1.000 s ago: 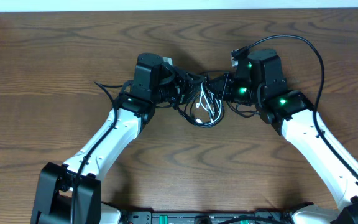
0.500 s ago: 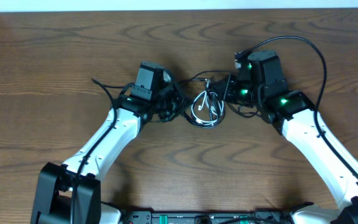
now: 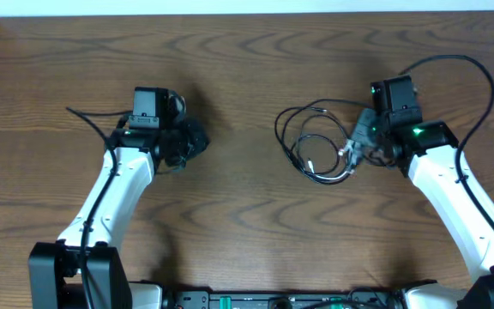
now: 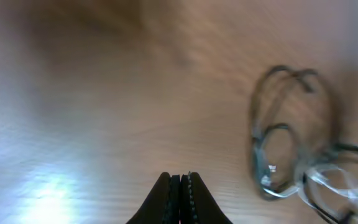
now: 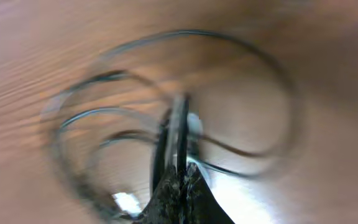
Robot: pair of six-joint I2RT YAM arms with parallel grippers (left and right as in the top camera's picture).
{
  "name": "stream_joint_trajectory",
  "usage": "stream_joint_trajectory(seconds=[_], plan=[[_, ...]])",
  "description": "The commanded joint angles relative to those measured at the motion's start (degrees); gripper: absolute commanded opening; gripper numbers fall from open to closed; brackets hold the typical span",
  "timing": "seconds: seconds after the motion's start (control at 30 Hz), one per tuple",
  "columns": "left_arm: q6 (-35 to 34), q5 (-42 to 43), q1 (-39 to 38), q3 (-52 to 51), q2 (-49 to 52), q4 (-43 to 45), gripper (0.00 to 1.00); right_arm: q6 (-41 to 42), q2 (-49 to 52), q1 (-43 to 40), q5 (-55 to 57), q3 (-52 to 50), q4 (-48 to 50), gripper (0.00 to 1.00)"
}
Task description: Untangle cables
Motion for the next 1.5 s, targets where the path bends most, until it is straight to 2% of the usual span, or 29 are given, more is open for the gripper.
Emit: stream_joint_trajectory(seconds=[0.0, 0.07, 0.1, 0.13, 0.2, 0.23, 0.37, 0.4, 0.43, 0.5, 0.57, 0.73, 0.77, 0.93, 1.1, 1.17, 1.27, 1.4, 1.47], plan=[[1.7, 11.9, -2.9, 0.2, -0.8, 2.8, 0.26, -3.5, 0.0, 3.6, -20.1, 0.4, 4.5, 0.01], [1.6, 13.8, -5.0, 0.2, -0.8, 4.5, 0.41, -3.4, 0.0, 5.6, -25.3, 0.4, 7.5, 0.01], [1.6, 14.7, -5.9, 0.2, -0.8, 5.6, 0.51, -2.5, 0.0, 6.7, -25.8, 0.4, 8.1, 0.01], [1.4, 15.6, -7.2, 0.2, -0.8, 6.9, 0.65, -0.2, 0.0, 7.6, -25.4, 0.4, 8.0, 0.01], [0.0, 16.1, -8.6, 0.2, -0.8, 8.6, 0.74, 2.4, 0.0, 8.6, -25.4, 0.4, 7.8, 0.01], [-1.3, 16.1, -9.5, 0.2, -0.8, 9.9, 0.75, 3.3, 0.0, 9.1, -25.4, 0.4, 7.8, 0.01], [-6.3, 12.8, -11.3, 0.2, -0.7, 13.1, 0.76, 3.3, 0.0, 9.7, -22.2, 0.4, 6.8, 0.01], [-7.0, 10.5, -11.5, 0.2, -0.7, 12.8, 0.76, 3.1, 0.0, 9.4, -13.2, 0.4, 5.3, 0.01], [-7.0, 8.4, -11.5, 0.2, -0.7, 11.8, 0.75, 2.8, 0.1, 9.2, -10.0, 0.4, 4.8, 0.02], [-6.4, 4.3, -11.5, 0.2, -0.7, 9.0, 0.75, -0.4, 0.4, 8.8, -3.1, 0.4, 4.2, 0.08], [-5.1, -0.3, -11.5, 0.2, -0.7, 5.8, 0.76, -2.5, 1.5, 8.7, -2.0, 0.4, 4.3, 0.22], [-3.4, -0.7, -12.4, 0.1, -0.7, 7.0, 0.75, -2.4, 6.1, 8.7, 0.6, 0.4, 7.8, 0.25], [-2.5, -0.6, -13.2, 0.1, -0.7, 8.3, 0.75, -2.4, 7.5, 8.6, 1.1, 0.4, 9.2, 0.28], [3.4, -1.6, -18.0, 0.1, 1.0, 15.7, 0.76, -6.2, 10.8, 8.0, 0.5, 0.4, 11.4, 0.39], [3.5, -3.7, -21.0, 0.2, 6.4, 24.5, 0.76, -0.2, 10.4, 2.4, -7.7, 0.4, 10.3, 0.39], [4.1, -4.0, -21.4, 0.2, 8.5, 26.4, 0.76, -0.2, 10.4, -0.1, -11.2, 0.4, 9.0, 0.38], [8.6, -7.0, -22.7, 0.2, 13.0, 30.1, 0.77, -0.3, 10.4, -3.5, -12.4, 0.4, 3.7, 0.40], [13.8, -9.3, -24.3, 0.2, 15.0, 33.0, 0.77, -2.5, 10.4, -4.5, -12.4, 0.4, 0.3, 0.41], [14.5, -13.2, -25.8, 0.2, 16.3, 35.1, 0.76, -3.1, 10.4, -4.5, -12.4, 0.4, -1.0, 0.41]])
